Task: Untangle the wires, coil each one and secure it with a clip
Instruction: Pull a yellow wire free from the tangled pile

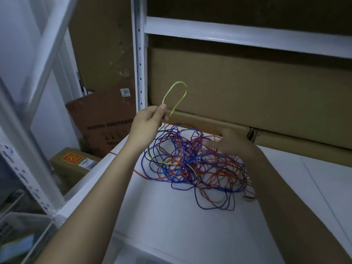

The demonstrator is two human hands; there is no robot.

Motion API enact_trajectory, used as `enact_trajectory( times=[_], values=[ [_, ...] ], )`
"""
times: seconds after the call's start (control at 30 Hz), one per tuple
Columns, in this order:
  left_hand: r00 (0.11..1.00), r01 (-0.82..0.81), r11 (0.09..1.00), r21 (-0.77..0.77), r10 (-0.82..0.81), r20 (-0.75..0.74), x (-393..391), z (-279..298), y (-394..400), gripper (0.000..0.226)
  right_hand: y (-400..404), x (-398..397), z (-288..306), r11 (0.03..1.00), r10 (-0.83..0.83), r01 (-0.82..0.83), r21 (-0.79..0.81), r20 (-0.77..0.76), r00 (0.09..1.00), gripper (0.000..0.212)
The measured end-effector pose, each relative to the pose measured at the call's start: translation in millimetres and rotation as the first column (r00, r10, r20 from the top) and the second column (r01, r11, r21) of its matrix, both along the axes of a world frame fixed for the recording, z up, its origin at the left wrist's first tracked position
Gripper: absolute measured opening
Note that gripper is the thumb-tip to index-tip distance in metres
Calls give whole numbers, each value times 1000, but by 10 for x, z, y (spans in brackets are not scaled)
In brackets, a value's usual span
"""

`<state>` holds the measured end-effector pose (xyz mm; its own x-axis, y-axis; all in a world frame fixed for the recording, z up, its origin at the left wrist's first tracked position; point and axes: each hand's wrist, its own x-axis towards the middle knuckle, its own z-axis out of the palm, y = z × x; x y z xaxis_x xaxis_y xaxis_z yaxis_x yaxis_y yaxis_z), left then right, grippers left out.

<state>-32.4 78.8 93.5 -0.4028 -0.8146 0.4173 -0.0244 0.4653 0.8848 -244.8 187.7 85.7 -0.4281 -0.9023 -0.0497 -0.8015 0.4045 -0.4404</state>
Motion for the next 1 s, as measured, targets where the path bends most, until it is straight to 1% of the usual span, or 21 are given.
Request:
enact_trajectory(
  times=[0.07,0.1,0.13,0.2,0.23,0.3,0.33,0.37,0.43,0.47,0.5,0.53,0.57,0.6,0.63,0.67,0.77,0.83,0.9,0.93,1.0],
  values=[
    [1000,25,1000,15,-25,-16,-51,54,-58,41,-65,24,97,973,-69,45,-226,-99,993,71],
    [999,35,999,18,-35,-19,-73,85,-88,41,-103,63,160,942,-35,10,-336,-67,997,70],
    [999,51,999,17,-50,-20,-96,120,-109,42,-168,118,221,902,38,-20,-431,33,999,68],
    [995,97,995,23,-96,-31,-146,198,-142,42,-310,304,346,824,223,-30,-566,275,935,59],
    [992,121,992,32,-120,-44,-169,242,-153,42,-396,397,391,805,284,-30,-593,339,897,51],
    [983,166,985,54,-161,-93,-212,355,-175,42,-594,493,407,765,330,-29,-644,354,875,31],
    [977,186,981,62,-177,-119,-231,424,-186,42,-683,514,410,752,354,7,-660,413,839,24],
    [972,200,978,66,-190,-139,-247,496,-201,42,-755,537,438,743,389,65,-666,509,768,22],
    [963,220,972,80,-204,-176,-276,645,-244,42,-857,585,543,728,471,192,-658,684,558,25],
    [955,238,967,95,-215,-204,-288,713,-264,42,-892,591,609,715,487,256,-651,726,485,26],
    [941,271,956,114,-237,-243,-297,773,-286,41,-932,594,675,698,487,303,-649,741,463,26],
    [918,319,938,139,-268,-293,-302,824,-307,40,-982,575,718,677,465,321,-662,723,510,27],
    [885,377,911,166,-301,-355,-300,869,-322,39,-1039,539,728,658,412,303,-689,666,622,27],
    [847,433,882,188,-326,-420,-292,907,-328,39,-1090,482,707,647,326,253,-719,562,760,26],
    [813,473,858,201,-337,-474,-282,934,-336,39,-1117,422,668,656,238,189,-731,438,867,25],
    [792,491,846,206,-336,-510,-273,951,-345,39,-1126,368,615,678,180,132,-724,337,924,23],
    [776,479,853,206,-302,-554,-248,944,-379,39,-1053,290,412,778,159,26,-628,237,958,19],
    [739,507,829,235,-278,-614,-238,894,-420,38,-965,319,290,832,181,-51,-552,184,966,20],
    [686,555,789,263,-256,-681,-231,808,-441,34,-867,390,211,855,227,-132,-501,132,965,23],
    [679,561,782,273,-245,-692,-246,756,-450,32,-821,427,186,862,252,-172,-477,109,962,24],
    [707,520,803,292,-213,-674,-297,656,-449,28,-736,492,147,873,289,-247,-420,37,957,25]
  ],
)
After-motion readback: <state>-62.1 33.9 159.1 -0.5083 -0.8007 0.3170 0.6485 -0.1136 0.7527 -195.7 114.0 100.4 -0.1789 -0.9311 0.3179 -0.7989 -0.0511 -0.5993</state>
